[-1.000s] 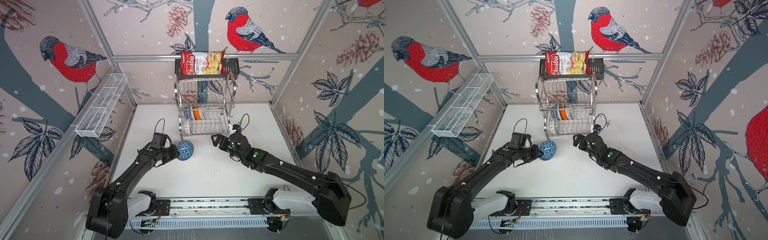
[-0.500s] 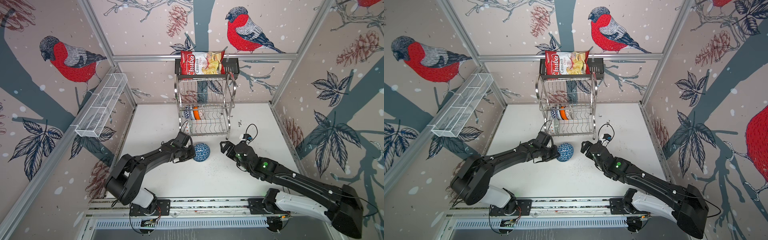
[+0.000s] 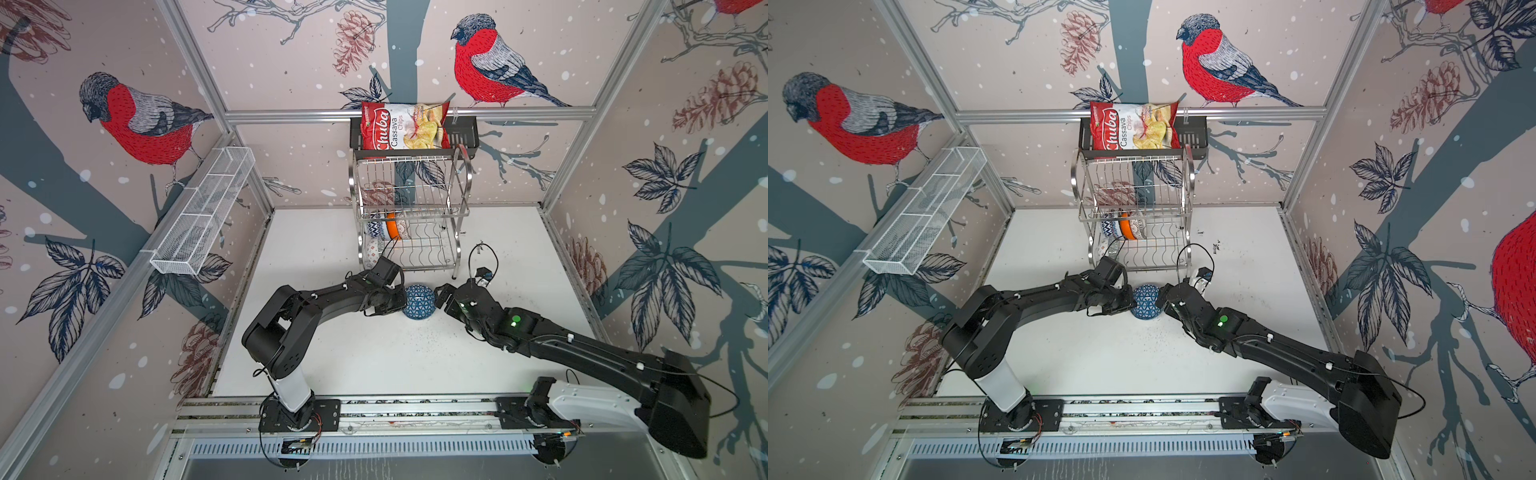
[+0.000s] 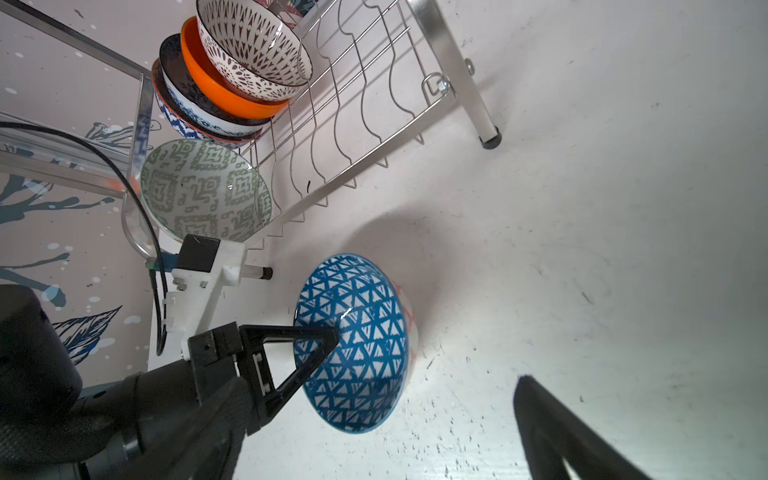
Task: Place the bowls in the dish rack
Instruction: 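Grip the blue triangle-patterned bowl's rim with the left gripper and drag it toward the robot, then close the right gripper on the blue bowl's rim and open the left gripper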
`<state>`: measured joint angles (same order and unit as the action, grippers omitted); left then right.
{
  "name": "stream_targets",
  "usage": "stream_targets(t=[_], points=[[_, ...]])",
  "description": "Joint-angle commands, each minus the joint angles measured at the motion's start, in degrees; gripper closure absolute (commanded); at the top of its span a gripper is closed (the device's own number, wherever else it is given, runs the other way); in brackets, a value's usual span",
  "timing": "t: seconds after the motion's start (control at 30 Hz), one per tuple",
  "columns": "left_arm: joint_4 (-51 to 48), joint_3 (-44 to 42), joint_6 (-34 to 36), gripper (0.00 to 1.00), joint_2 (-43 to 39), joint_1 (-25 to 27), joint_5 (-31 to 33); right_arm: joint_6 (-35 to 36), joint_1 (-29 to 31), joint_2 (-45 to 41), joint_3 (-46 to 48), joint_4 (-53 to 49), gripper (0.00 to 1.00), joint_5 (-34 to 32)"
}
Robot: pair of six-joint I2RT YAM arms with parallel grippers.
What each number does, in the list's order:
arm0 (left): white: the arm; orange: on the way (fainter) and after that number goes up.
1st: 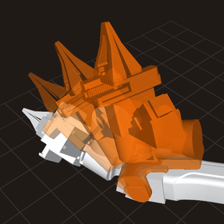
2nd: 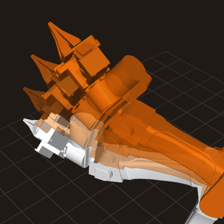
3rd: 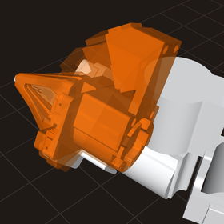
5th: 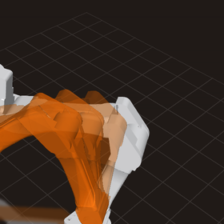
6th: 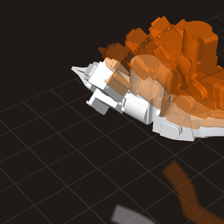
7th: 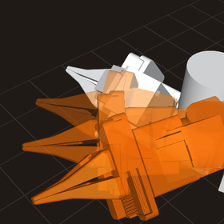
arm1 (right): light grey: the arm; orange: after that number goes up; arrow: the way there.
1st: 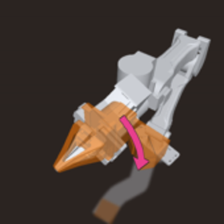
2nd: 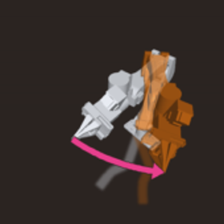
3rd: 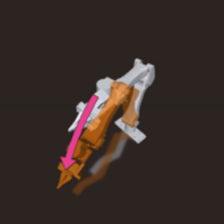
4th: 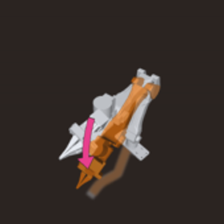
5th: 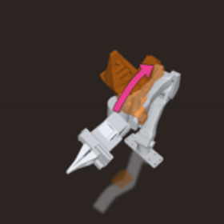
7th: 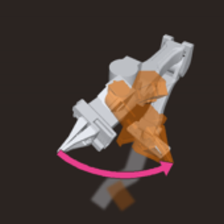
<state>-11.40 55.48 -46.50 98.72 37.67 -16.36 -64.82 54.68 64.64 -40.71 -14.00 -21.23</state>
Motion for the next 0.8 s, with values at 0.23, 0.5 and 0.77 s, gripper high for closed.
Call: stream_targets(t=[0.23, 0.5, 0.77], points=[[-2.47, 1.38, 2.76, 0.63, 0.00, 0.60, -0.11, 3.08, -1.05, 1.70, -1.10, 1.41, 0.00, 0.93], [-9.24, 4.03, 7.10, 0.17, -8.59, -0.38, 2.71, 7.98, -1.53, 6.47, -6.63, -0.86, 0.00, 2.18], [-17.68, -1.10, 11.25, 0.02, -20.81, -12.25, 4.90, 11.55, 0.25, 13.63, -11.21, -0.59, 0.00, 4.17]])
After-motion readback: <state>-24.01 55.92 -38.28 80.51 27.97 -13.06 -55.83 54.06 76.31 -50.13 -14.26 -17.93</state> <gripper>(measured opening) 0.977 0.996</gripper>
